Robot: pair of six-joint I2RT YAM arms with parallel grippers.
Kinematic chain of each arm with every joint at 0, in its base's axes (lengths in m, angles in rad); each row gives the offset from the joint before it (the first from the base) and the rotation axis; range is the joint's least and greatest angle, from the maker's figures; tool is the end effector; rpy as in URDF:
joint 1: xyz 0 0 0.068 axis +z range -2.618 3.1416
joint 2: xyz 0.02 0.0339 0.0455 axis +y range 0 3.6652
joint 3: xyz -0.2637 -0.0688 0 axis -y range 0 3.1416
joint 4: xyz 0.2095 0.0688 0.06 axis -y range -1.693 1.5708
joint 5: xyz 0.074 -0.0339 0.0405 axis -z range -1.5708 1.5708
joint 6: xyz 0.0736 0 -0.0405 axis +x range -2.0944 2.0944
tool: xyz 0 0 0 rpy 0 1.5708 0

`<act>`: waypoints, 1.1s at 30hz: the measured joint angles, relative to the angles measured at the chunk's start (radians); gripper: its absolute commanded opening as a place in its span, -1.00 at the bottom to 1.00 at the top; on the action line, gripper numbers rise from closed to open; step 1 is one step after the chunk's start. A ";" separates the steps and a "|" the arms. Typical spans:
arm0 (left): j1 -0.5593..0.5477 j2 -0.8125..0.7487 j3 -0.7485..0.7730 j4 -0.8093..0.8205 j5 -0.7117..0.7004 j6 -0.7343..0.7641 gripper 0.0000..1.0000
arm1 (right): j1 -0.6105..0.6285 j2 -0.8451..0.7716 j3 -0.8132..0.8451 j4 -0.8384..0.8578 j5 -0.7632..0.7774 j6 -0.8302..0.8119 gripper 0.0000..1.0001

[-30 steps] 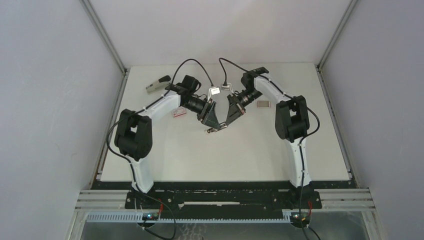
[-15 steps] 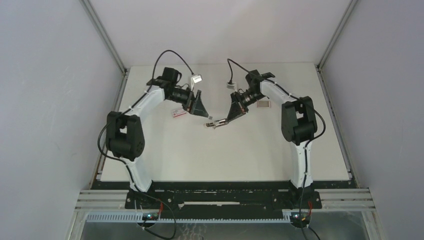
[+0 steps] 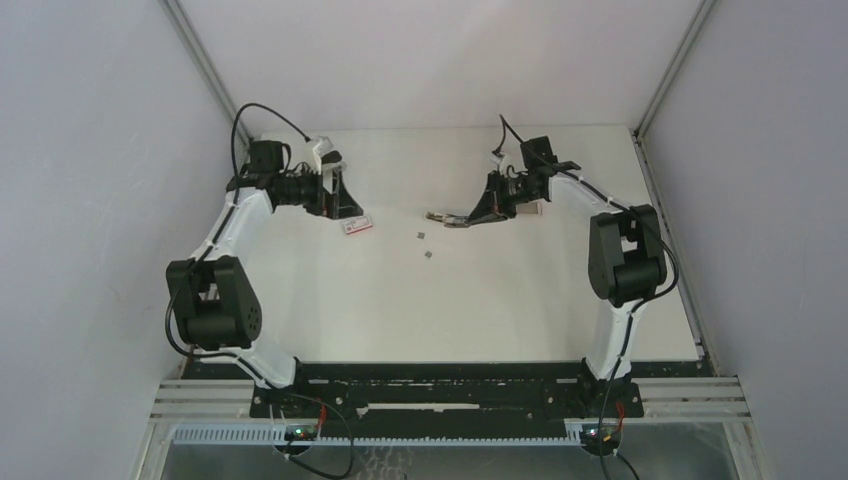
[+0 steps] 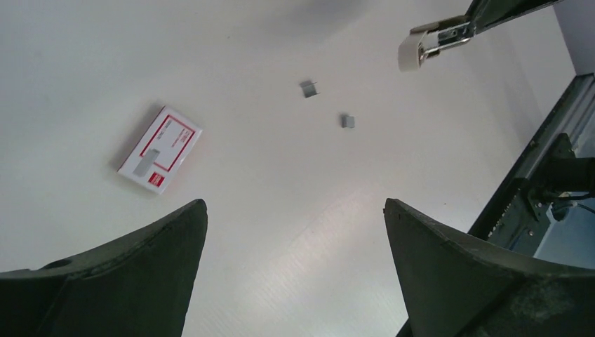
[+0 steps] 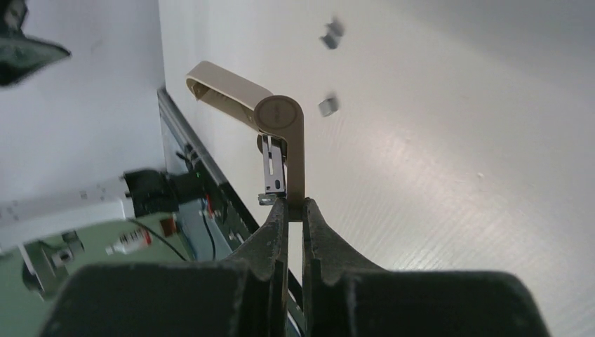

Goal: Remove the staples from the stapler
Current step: Place the stapler at the center of the board.

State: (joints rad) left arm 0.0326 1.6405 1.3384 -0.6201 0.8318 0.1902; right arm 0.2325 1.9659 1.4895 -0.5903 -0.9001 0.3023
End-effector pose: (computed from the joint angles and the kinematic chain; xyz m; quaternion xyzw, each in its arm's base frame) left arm 0.3325 -0.0436 0.2730 0.1966 0.8542 -0.3482 0.3322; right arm 0.3692 0.1467 0.2093 -0.0780 0.8752 0.4656 0.1053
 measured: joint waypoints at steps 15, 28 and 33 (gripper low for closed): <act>0.043 -0.119 -0.142 0.055 -0.045 0.003 0.99 | -0.134 -0.056 -0.261 0.319 0.156 0.352 -1.00; 0.043 -0.136 -0.181 0.095 -0.044 0.002 0.99 | -0.159 -0.055 -0.354 0.510 0.198 0.501 -1.00; 0.043 -0.138 -0.181 0.105 -0.044 0.002 0.99 | -0.161 -0.035 -0.354 0.546 0.212 0.518 -1.00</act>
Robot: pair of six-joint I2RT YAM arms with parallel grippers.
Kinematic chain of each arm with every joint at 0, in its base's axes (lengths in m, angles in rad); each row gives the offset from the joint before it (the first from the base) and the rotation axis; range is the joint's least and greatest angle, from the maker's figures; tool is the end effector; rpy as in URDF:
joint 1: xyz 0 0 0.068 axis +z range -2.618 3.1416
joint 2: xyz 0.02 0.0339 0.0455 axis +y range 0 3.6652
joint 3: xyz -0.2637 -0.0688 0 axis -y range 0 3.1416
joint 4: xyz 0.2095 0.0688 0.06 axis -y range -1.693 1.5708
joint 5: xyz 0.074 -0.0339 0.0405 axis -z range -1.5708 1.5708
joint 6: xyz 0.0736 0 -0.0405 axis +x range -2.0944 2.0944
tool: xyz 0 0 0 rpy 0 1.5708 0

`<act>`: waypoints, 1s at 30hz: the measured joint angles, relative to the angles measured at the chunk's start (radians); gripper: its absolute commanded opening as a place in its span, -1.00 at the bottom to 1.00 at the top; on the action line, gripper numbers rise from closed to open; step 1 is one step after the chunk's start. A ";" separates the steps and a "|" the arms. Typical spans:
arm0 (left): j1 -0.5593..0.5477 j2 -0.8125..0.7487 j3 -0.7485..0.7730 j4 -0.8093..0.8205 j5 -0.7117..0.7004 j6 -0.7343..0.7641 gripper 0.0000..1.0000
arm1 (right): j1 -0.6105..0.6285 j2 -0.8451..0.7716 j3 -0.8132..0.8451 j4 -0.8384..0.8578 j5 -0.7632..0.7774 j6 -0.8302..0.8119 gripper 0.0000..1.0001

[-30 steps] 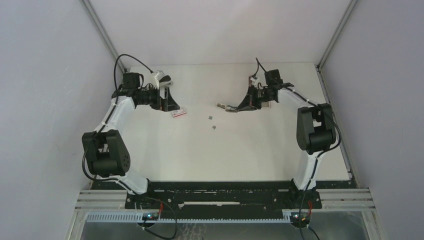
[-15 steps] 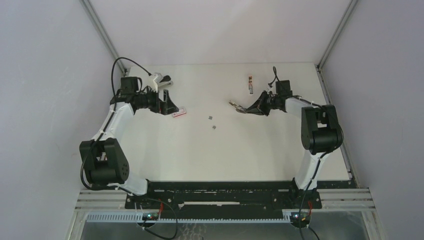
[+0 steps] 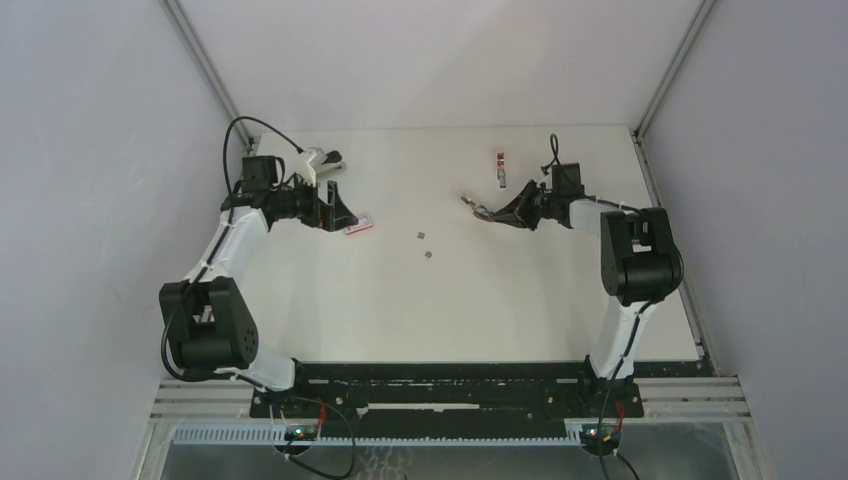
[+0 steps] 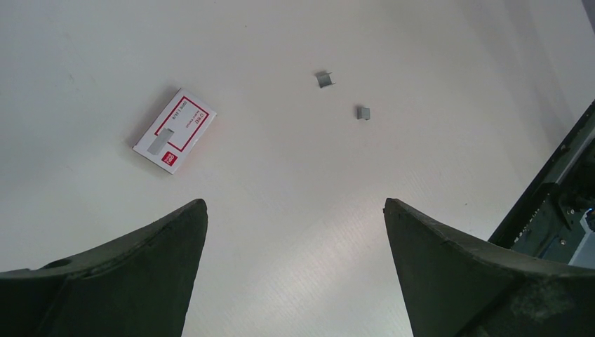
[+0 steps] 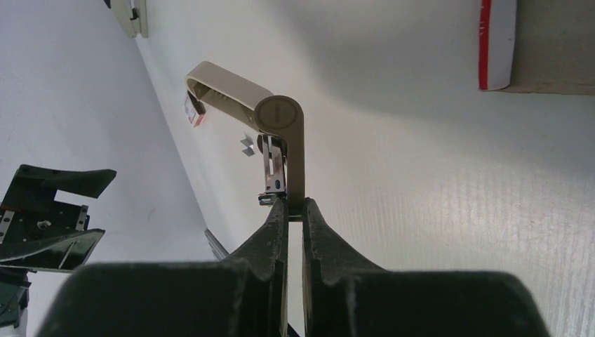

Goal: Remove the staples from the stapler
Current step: Place the stapler at the center of the board.

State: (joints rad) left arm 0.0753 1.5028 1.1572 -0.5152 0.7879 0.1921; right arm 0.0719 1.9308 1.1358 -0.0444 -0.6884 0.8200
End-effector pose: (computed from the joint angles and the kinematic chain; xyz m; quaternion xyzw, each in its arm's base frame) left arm 0.3047 -0.0293 0.2666 0.1837 0.8566 -0.3139 0.3661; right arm 0.3855 0.0746 0.1554 0.2089 0.8624 0.4295 0.1678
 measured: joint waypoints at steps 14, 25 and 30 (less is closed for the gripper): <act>0.001 0.000 0.000 0.013 0.001 -0.002 0.99 | -0.006 0.054 0.000 0.034 0.008 0.014 -1.00; 0.001 0.000 0.000 0.015 0.004 -0.007 0.99 | -0.007 0.071 -0.001 0.037 0.007 0.015 -0.86; 0.001 -0.003 -0.014 0.020 0.004 -0.007 0.99 | -0.007 0.071 -0.004 0.042 0.007 0.015 -0.80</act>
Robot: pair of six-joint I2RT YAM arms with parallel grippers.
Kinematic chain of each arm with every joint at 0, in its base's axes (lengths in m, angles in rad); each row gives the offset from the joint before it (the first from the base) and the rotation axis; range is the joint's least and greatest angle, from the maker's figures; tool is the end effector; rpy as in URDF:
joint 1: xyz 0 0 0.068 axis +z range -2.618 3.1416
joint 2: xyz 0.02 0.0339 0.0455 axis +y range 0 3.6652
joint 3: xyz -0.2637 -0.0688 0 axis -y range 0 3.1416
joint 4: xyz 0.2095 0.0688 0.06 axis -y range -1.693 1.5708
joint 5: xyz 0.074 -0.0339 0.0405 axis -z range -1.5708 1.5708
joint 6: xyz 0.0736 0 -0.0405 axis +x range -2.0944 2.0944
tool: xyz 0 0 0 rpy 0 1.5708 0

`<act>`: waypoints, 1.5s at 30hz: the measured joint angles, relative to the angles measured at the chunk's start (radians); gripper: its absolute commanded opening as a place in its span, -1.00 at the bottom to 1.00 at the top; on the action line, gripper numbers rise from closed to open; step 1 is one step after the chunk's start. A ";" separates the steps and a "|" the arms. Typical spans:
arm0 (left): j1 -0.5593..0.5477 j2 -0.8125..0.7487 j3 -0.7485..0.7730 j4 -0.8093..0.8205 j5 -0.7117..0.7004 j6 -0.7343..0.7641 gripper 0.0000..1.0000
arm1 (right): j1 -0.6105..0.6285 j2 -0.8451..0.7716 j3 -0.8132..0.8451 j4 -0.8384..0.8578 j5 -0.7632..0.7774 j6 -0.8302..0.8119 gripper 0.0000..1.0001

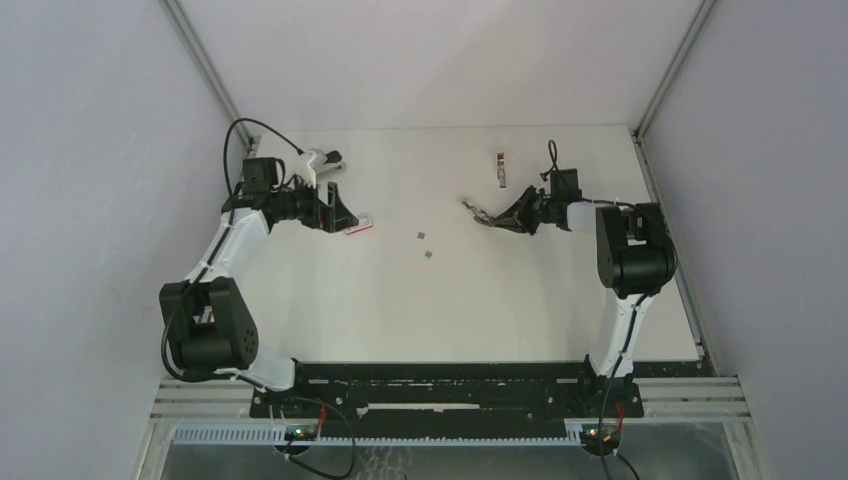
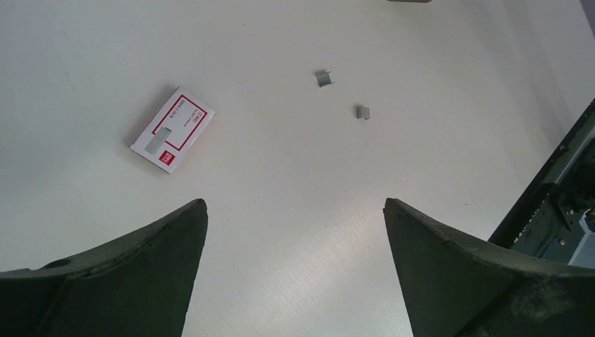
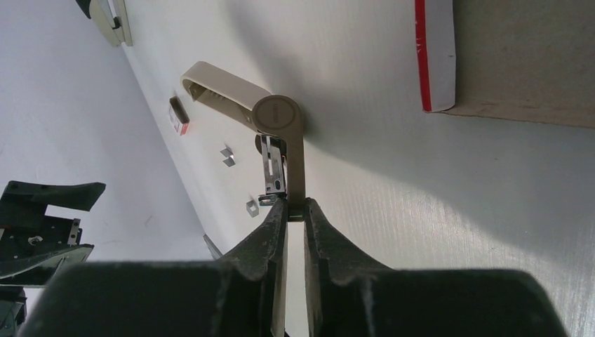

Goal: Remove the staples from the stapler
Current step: Place the stapler at the center of the board.

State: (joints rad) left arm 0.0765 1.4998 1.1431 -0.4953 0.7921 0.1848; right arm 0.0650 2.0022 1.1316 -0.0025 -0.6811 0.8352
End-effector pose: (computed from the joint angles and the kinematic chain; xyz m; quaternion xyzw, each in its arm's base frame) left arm 0.3044 -0.0292 0.2650 0.1822 0.8550 -0.3158 0.3688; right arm 0.3916 0.0719 0.1310 0.2269 0.8638 0.4228 0.1535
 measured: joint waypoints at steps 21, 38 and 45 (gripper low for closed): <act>0.000 -0.004 -0.002 0.000 0.005 -0.001 0.99 | -0.011 -0.005 -0.045 -0.002 0.008 -0.002 -0.54; 0.000 -0.018 -0.002 0.000 0.007 -0.001 0.99 | 0.093 -0.244 -0.054 -0.177 0.180 -0.293 -0.10; 0.000 -0.053 -0.002 0.000 0.005 0.002 0.99 | 0.205 -0.265 0.032 -0.275 0.363 -0.484 0.03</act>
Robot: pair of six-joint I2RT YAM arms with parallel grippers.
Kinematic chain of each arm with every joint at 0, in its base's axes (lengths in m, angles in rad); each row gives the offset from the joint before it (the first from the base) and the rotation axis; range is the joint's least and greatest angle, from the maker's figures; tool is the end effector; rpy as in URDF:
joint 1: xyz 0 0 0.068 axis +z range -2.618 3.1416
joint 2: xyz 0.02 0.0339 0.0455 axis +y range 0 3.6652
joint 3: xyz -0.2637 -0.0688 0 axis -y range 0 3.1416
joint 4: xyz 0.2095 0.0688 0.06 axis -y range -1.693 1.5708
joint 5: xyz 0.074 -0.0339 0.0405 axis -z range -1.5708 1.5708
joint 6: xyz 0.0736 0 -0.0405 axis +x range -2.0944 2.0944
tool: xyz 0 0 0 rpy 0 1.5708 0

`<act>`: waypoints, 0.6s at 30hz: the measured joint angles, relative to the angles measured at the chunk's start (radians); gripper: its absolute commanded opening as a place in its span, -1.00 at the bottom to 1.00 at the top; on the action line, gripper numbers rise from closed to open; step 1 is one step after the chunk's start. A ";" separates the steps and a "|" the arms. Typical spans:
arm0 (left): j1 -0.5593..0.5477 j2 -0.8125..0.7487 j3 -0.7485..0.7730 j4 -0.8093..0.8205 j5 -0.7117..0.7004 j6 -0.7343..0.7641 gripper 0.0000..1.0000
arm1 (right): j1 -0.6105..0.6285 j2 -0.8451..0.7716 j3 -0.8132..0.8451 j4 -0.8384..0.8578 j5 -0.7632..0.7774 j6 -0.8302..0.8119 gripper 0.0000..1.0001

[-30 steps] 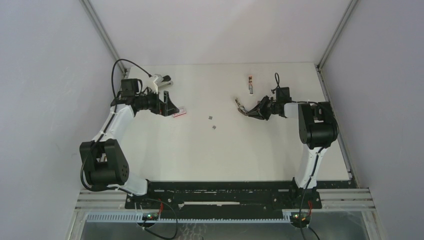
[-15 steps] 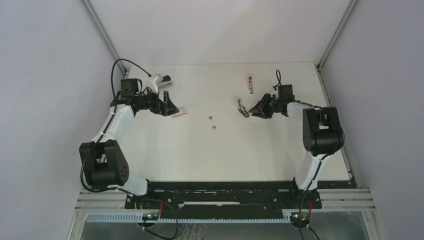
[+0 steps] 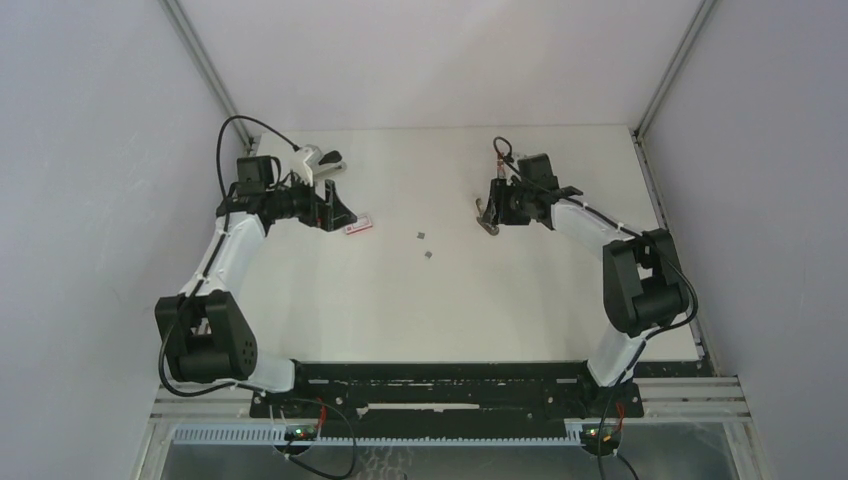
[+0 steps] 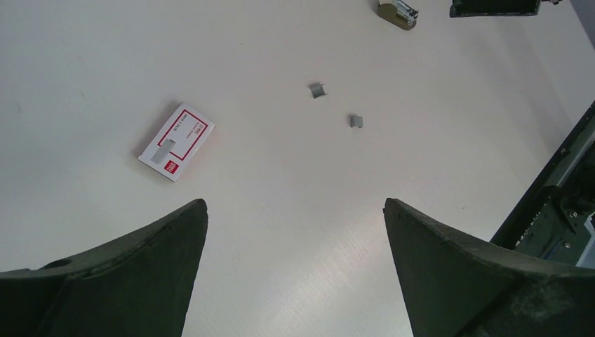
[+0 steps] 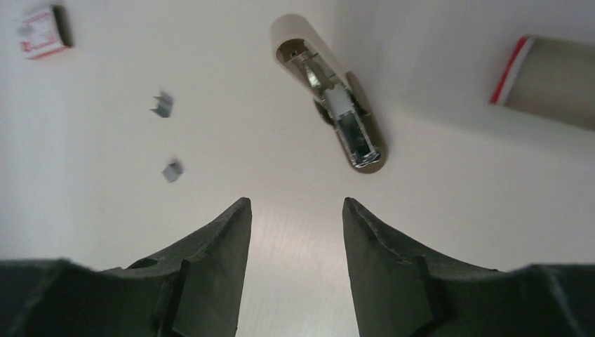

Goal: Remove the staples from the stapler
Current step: Place the stapler at the center of the board, then move the stapler to the center of the board.

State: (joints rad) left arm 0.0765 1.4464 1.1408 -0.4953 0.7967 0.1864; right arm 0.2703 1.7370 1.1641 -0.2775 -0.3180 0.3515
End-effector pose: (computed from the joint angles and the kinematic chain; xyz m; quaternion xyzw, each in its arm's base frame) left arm 0.2956 -0.0301 0.2793 0.1924 0.8450 -0.3110 0.3902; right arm 0.3477 0.1202 0.2023 -0.0183 0.9255 0.2475 0.2860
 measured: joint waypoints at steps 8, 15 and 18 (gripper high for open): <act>0.000 -0.030 0.000 0.000 -0.003 0.002 0.99 | 0.092 0.035 0.113 -0.048 0.252 -0.264 0.17; 0.000 -0.038 0.000 0.001 -0.005 0.008 0.99 | 0.100 0.100 0.139 -0.057 0.283 -0.425 0.19; 0.000 -0.039 0.000 0.001 -0.005 0.008 0.99 | 0.100 0.126 0.142 -0.059 0.264 -0.462 0.20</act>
State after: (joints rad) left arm 0.0765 1.4078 1.1408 -0.4946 0.7918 0.1944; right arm 0.3698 1.8633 1.3060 -0.3367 -0.0544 -0.1101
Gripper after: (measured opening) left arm 0.996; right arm 0.593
